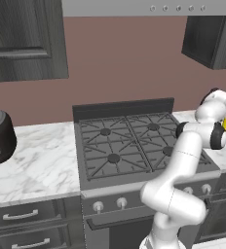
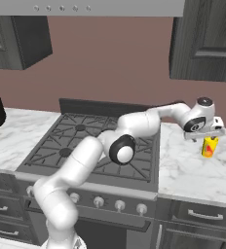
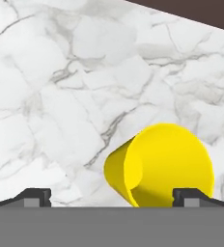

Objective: Pick the cup and bowl from the counter and place them on the counter next to the sink.

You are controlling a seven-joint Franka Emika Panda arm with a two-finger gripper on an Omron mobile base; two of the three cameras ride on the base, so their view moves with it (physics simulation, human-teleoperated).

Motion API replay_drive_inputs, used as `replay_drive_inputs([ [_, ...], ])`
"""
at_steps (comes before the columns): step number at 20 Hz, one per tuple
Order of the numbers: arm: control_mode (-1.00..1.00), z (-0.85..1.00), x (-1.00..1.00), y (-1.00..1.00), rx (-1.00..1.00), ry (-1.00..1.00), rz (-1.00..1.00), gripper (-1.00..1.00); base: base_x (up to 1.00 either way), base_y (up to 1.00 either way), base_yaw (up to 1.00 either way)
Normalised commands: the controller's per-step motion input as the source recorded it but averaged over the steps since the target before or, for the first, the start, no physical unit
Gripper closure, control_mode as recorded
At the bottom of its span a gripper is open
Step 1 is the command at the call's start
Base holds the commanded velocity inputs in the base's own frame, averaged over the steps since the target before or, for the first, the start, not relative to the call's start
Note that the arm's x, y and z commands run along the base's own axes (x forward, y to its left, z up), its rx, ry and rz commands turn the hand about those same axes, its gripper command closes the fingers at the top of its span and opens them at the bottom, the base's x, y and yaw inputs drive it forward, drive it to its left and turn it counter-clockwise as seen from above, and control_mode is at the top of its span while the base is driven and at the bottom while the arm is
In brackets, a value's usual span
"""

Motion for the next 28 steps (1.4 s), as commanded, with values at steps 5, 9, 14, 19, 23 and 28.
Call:
replay_drive_inputs([
  [5,-1.00,0.00,0.09,-0.06,0.00,0.04,0.00,-1.00,0.00,0.00,0.00],
  [9,-1.00,-0.03,0.05,0.00,0.00,0.04,0.00,-1.00,0.00,0.00,0.00],
  [14,-1.00,-0.08,0.05,0.00,0.00,0.06,0.02,-1.00,0.00,0.00,0.00],
  [19,-1.00,-0.15,0.05,0.00,0.01,0.04,0.04,-1.00,0.00,0.00,0.00],
  [23,-1.00,-0.16,0.06,0.00,0.03,0.02,0.04,-1.00,0.00,0.00,0.00],
  [28,-1.00,-0.07,0.01,0.00,0.01,0.04,0.04,-1.00,0.00,0.00,0.00],
])
